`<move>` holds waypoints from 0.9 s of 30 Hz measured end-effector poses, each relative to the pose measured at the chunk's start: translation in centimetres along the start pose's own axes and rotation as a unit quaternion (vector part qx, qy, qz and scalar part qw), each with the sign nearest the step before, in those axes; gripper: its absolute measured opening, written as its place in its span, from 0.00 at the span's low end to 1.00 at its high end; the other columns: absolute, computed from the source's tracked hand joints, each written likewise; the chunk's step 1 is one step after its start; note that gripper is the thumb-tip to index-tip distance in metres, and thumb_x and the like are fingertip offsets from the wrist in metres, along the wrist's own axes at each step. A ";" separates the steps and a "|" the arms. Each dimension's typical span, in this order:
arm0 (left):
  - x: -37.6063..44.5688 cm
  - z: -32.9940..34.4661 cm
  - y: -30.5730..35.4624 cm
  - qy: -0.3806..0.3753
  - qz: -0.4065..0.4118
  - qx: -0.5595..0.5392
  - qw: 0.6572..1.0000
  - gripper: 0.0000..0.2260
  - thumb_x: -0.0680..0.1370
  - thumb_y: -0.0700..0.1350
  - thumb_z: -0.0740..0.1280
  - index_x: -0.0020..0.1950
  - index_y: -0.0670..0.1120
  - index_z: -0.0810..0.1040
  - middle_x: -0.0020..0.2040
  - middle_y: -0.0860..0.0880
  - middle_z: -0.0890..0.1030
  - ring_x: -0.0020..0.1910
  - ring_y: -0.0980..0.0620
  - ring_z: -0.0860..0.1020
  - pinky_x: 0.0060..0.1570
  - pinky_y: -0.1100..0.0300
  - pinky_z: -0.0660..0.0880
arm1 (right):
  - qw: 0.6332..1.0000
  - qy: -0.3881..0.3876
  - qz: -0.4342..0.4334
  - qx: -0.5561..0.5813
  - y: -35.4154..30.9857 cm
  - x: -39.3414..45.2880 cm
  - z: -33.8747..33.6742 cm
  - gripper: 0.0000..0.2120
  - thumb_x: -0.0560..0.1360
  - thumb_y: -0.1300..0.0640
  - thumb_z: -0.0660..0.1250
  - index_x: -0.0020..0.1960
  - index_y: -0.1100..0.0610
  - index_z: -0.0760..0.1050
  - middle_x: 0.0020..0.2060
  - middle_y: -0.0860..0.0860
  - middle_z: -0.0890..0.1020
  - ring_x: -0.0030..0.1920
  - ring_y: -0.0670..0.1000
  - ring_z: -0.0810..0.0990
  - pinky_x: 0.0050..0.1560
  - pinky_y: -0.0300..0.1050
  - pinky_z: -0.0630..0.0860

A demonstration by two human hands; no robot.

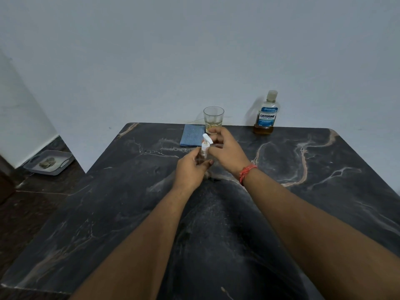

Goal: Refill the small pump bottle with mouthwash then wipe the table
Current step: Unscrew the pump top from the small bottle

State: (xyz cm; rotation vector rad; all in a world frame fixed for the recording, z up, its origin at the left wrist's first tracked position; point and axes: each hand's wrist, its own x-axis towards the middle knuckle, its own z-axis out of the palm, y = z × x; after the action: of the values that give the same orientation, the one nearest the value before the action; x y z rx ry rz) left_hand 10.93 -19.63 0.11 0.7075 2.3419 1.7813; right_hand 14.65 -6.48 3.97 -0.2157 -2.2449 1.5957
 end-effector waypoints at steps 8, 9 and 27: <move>0.0 0.0 0.1 -0.002 -0.003 0.005 1.000 0.13 0.78 0.46 0.73 0.59 0.59 0.78 0.49 0.55 0.85 0.44 0.58 0.84 0.47 0.57 0.83 | 0.999 0.018 -0.025 -0.033 0.1 -0.3 0.3 0.26 0.72 0.59 0.75 0.66 0.53 0.68 0.48 0.51 0.77 0.47 0.43 0.76 0.46 0.29 0.73; 0.0 0.0 0.0 -0.002 -0.002 0.005 1.000 0.13 0.77 0.46 0.73 0.60 0.59 0.78 0.49 0.56 0.85 0.45 0.59 0.84 0.47 0.59 0.82 | 0.999 0.025 -0.024 -0.027 0.1 -0.2 0.3 0.26 0.72 0.60 0.74 0.66 0.53 0.68 0.49 0.50 0.78 0.47 0.44 0.77 0.47 0.31 0.74; -0.1 0.1 0.0 0.001 -0.012 -0.007 1.000 0.16 0.77 0.45 0.74 0.62 0.57 0.78 0.49 0.55 0.86 0.46 0.57 0.85 0.50 0.50 0.83 | 0.999 0.044 -0.010 0.029 -0.3 0.2 0.0 0.26 0.72 0.62 0.75 0.67 0.57 0.69 0.47 0.48 0.84 0.53 0.43 0.81 0.53 0.35 0.75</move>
State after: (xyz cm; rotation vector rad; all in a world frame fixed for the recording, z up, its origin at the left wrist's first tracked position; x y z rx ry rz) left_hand 11.03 -19.64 0.05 0.6731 2.3264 1.7872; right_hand 14.49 -6.51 4.35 -0.2435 -2.1245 1.6075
